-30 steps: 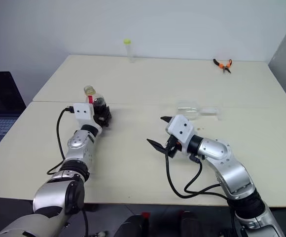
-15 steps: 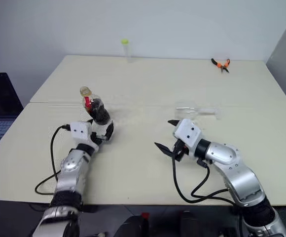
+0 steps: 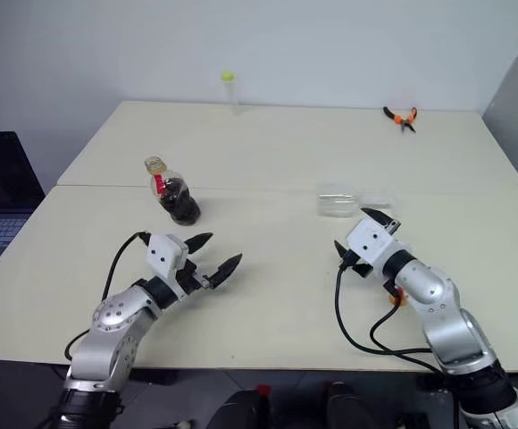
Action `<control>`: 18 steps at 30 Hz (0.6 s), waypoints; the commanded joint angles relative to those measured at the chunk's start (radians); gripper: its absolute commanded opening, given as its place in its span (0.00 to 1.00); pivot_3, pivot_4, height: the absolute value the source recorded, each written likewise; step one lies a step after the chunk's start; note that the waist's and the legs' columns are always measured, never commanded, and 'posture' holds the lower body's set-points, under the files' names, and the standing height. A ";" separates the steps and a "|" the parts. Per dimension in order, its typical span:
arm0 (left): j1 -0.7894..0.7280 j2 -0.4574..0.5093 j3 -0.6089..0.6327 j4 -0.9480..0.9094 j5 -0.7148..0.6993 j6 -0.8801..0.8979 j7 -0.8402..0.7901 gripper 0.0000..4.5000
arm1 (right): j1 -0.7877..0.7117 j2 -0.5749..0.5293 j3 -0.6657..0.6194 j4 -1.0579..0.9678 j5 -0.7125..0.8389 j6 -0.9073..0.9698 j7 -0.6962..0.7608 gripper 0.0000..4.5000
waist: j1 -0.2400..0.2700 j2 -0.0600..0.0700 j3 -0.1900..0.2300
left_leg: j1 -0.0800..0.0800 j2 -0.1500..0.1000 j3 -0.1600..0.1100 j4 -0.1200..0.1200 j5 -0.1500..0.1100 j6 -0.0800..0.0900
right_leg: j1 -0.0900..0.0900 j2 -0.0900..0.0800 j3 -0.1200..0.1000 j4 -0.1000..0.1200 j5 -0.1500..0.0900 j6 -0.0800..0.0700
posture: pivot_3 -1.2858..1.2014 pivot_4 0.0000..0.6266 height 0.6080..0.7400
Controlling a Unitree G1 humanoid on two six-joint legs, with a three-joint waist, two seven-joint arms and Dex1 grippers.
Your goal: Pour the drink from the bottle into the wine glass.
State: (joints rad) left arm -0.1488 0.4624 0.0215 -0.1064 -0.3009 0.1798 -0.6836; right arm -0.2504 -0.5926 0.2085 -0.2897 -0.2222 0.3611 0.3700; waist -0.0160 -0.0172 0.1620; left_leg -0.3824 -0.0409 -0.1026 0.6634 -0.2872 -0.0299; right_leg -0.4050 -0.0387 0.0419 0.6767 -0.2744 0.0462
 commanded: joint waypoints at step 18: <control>-0.228 0.016 -0.078 0.161 -0.021 -0.073 -0.289 0.99 | -0.446 0.036 0.271 0.837 -0.621 -0.289 -0.443 1.00 | -0.018 0.000 0.000 | 0.001 0.001 0.004 0.000 0.000 -0.001 | -0.001 0.001 0.002 0.002 -0.001 -0.002 | 0.52 0.24 1.00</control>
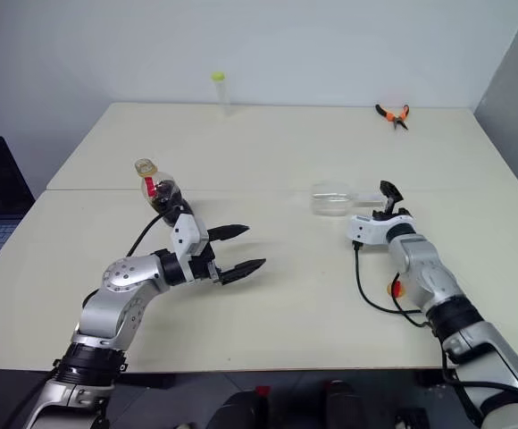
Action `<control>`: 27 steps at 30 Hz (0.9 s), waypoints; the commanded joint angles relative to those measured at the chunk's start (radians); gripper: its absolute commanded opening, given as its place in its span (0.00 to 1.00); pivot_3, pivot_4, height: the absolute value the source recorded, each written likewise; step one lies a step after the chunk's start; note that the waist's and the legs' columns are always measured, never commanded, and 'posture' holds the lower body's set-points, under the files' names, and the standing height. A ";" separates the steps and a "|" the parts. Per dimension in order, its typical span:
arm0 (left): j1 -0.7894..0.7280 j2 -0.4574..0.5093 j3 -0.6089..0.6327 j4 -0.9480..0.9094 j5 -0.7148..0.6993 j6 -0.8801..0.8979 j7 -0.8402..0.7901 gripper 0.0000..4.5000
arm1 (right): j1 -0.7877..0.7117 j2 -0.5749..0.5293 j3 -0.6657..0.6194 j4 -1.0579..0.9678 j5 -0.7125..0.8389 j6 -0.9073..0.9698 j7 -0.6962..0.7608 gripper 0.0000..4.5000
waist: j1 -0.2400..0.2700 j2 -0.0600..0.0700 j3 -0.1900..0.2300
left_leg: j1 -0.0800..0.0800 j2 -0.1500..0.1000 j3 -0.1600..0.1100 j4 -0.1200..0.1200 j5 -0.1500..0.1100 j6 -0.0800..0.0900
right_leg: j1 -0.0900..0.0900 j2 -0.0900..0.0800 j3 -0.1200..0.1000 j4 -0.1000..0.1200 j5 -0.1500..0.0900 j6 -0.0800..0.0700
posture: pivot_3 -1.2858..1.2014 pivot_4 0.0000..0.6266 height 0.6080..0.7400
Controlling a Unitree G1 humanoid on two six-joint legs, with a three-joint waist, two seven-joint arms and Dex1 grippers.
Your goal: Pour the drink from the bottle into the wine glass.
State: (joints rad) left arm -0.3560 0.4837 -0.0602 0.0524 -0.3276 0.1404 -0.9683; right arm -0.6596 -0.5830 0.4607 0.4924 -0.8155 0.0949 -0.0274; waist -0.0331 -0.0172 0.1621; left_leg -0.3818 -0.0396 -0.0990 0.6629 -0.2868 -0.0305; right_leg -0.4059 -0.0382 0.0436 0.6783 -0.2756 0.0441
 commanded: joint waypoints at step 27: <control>0.009 -0.008 0.049 -0.054 0.003 0.020 0.084 1.00 | -0.128 0.109 -0.078 0.100 0.063 -0.066 -0.123 0.02 | -0.026 0.000 -0.001 | -0.002 0.000 0.000 -0.001 0.000 0.000 | -0.003 0.000 0.001 0.001 0.000 0.000 | 0.52 0.24 1.00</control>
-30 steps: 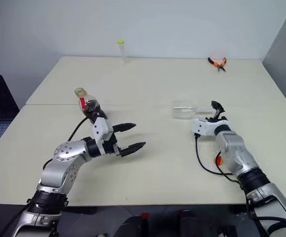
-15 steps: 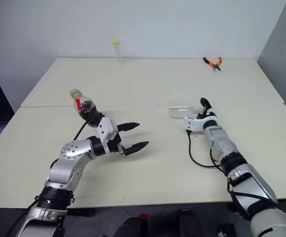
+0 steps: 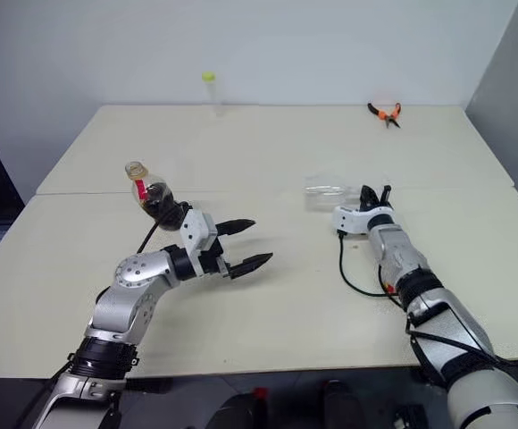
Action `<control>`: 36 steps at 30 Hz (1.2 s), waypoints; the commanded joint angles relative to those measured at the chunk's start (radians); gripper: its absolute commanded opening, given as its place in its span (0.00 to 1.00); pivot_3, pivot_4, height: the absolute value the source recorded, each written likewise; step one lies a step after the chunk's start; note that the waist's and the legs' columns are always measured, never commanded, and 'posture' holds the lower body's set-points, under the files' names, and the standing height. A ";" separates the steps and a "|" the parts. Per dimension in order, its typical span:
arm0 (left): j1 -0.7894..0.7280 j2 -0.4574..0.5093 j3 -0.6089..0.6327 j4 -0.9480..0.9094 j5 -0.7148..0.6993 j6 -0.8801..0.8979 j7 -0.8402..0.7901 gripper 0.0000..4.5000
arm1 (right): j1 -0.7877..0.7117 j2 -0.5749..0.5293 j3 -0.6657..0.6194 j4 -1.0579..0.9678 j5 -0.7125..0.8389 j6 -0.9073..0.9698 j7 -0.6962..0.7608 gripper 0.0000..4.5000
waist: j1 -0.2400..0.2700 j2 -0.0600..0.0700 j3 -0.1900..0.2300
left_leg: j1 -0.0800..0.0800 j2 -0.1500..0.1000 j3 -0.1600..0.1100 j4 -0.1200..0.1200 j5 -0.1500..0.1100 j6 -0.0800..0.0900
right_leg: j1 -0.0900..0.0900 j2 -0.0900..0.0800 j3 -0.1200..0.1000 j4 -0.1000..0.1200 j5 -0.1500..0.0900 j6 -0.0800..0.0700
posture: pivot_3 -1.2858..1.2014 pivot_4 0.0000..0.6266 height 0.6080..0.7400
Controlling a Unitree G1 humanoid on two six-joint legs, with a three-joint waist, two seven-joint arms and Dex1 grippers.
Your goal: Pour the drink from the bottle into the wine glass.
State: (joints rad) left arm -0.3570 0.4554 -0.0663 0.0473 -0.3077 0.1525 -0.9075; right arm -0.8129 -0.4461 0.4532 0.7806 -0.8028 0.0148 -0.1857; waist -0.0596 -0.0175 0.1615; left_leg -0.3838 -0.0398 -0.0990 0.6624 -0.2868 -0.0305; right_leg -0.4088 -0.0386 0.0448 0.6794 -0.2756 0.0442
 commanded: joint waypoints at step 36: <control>0.254 0.196 0.224 -0.274 -0.235 0.183 -0.073 1.00 | 0.111 0.438 -0.288 0.105 0.808 -0.521 0.686 0.18 | 0.002 0.003 0.002 | 0.004 0.002 -0.004 -0.001 0.000 0.000 | 0.002 0.001 -0.002 0.001 0.000 -0.001 | 0.52 0.24 1.00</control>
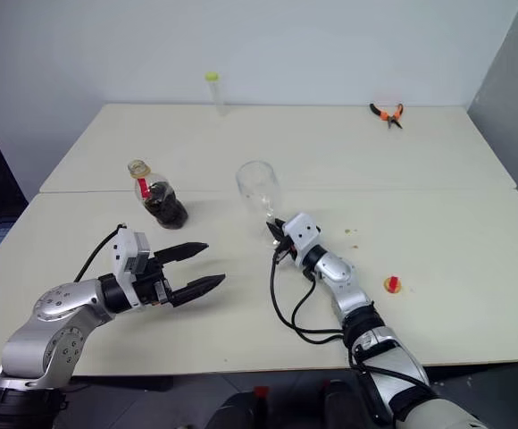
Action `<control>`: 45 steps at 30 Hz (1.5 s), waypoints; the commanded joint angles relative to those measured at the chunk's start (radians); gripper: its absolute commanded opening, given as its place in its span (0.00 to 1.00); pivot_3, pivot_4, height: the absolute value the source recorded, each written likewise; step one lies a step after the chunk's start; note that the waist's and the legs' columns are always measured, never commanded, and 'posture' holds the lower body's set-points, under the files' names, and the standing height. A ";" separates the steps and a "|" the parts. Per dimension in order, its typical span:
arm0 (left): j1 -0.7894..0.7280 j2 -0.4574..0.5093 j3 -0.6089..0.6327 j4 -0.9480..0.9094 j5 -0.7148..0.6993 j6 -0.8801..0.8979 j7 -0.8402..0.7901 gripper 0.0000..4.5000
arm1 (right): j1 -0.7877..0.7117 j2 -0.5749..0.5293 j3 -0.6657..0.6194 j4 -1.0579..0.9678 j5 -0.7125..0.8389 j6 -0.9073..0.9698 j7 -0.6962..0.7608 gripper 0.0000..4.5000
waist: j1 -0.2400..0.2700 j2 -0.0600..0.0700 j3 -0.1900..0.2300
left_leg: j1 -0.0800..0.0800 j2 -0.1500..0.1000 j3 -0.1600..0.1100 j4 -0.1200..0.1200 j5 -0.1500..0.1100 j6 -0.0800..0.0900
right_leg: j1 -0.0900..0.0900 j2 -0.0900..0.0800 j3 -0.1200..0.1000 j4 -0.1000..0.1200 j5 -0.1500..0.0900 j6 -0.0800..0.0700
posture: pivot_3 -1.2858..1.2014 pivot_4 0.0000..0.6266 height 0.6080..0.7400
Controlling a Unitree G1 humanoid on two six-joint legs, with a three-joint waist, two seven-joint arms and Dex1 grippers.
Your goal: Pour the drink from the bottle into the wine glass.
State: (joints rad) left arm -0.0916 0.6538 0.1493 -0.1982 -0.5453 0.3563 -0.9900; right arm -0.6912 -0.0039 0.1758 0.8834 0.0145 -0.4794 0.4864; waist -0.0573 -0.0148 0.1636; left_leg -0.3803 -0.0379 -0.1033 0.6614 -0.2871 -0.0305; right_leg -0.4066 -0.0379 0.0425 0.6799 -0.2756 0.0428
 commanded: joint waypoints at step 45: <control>0.094 -0.009 0.173 -0.222 -0.058 -0.047 0.128 1.00 | 0.421 -0.243 -0.009 -0.981 0.082 0.628 0.115 1.00 | 0.013 0.000 0.000 | 0.000 0.001 0.000 0.000 -0.002 0.004 | 0.000 -0.001 0.000 -0.001 0.000 0.000 | 0.52 0.24 1.00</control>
State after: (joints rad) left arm -0.0018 0.6289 0.2808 -0.3786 -0.5852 0.3190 -0.8629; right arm -0.2778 -0.2361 0.1793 -0.0207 0.0821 0.1374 0.6081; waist -0.0442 -0.0150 0.1636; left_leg -0.3809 -0.0374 -0.1036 0.6615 -0.2896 -0.0265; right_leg -0.4062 -0.0392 0.0426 0.6788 -0.2757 0.0428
